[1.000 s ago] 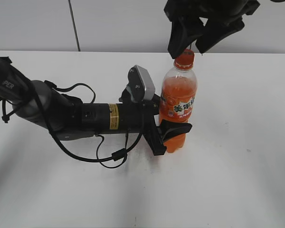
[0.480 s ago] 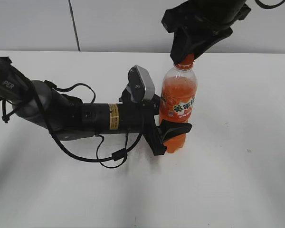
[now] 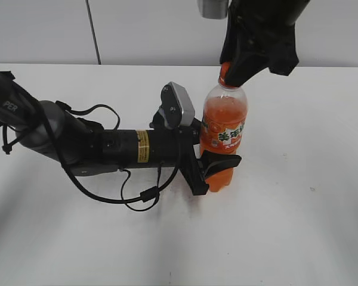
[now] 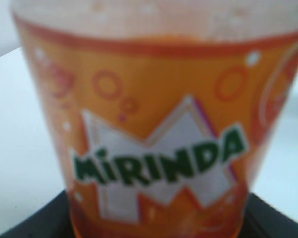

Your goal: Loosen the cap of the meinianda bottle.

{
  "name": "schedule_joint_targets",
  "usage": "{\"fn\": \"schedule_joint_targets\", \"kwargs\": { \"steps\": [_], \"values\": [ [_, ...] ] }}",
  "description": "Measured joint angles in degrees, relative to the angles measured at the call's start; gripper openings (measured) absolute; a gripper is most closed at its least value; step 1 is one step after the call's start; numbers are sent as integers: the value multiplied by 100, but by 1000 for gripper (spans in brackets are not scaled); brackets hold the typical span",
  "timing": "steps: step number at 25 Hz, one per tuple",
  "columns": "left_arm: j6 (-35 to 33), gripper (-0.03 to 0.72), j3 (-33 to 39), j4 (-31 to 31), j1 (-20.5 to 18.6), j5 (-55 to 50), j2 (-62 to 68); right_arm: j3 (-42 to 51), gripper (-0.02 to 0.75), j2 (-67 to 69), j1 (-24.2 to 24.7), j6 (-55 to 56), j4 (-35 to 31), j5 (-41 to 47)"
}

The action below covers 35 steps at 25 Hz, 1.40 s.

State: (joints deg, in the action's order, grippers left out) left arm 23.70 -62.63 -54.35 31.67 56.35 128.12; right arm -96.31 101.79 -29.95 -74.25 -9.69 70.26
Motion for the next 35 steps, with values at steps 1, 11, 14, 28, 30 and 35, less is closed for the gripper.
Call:
{"fn": "schedule_joint_targets", "kwargs": {
  "steps": [1,11,14,28,30,35],
  "values": [
    [0,403,0,0,0,0,0,0,270,0,0,-60,-5,0],
    [6,403,0,0,0,0,0,-16,585,-225,0,239,-17,-2],
    [6,403,0,0,0,0,0,-16,570,-491,0,919,-28,-2],
    [6,403,0,0,0,0,0,-36,493,-500,0,7479,130,-2],
    [6,403,0,0,0,5,0,-36,493,-302,0,7524,208,-2],
    [6,403,0,0,0,5,0,-19,478,32,0,7559,178,-2]
  ]
}}
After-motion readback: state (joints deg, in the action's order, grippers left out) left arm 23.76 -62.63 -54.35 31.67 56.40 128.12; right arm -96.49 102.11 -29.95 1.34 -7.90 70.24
